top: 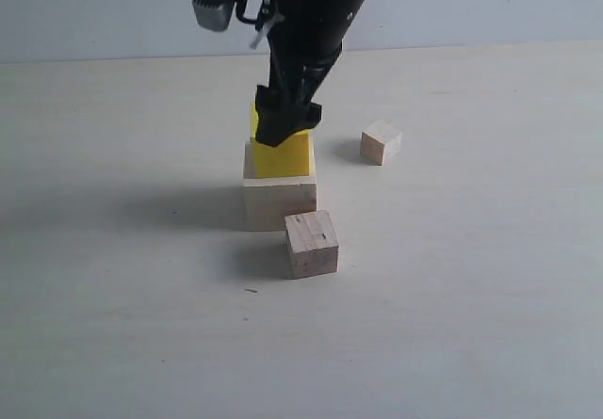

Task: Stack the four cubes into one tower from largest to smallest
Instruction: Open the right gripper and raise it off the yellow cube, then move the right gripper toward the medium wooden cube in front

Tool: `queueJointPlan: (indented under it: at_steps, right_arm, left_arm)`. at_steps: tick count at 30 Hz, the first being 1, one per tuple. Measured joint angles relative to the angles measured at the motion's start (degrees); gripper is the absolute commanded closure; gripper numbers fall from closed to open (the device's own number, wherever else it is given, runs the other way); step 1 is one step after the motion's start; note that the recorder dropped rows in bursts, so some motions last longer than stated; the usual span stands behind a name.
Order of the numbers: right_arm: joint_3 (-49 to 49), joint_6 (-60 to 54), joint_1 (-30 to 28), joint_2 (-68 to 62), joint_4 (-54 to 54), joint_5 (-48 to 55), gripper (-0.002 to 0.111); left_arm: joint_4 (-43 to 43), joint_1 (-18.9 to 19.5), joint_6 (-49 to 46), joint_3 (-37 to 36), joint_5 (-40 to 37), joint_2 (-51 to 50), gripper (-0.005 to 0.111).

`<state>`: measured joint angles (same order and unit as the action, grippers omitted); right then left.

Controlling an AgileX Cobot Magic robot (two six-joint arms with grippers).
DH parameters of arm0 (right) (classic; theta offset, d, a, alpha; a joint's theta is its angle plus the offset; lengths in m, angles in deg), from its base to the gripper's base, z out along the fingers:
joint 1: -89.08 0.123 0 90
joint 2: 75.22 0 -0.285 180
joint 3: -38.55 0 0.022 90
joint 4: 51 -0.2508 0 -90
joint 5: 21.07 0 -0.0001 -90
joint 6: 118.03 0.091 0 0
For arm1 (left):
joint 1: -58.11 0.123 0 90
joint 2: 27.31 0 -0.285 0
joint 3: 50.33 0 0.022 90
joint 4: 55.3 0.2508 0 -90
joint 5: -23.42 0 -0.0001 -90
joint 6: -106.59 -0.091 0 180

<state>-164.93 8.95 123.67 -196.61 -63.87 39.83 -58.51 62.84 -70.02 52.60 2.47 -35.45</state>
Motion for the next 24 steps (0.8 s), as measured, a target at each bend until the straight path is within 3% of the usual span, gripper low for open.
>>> queueJointPlan:
  at_steps: [6, 12, 16, 24]
  right_arm:
    - [-0.1, 16.2, 0.0, 5.1, 2.2, 0.9, 0.05]
    - [-0.1, 31.3, 0.0, 5.1, 5.7, 7.0, 0.076]
    - [-0.1, 39.0, 0.0, 4.6, 5.7, 8.7, 0.109]
    - [1.4, 45.8, 0.0, 5.2, 4.4, 7.1, 0.108]
  left_arm:
    - [0.0, 0.0, 0.0, 0.0, 0.0, 0.0, 0.107]
    - [0.0, 0.0, 0.0, 0.0, 0.0, 0.0, 0.107]
    - [0.0, 0.0, 0.0, 0.0, 0.0, 0.0, 0.107]
    - [0.0, 0.0, 0.0, 0.0, 0.0, 0.0, 0.107]
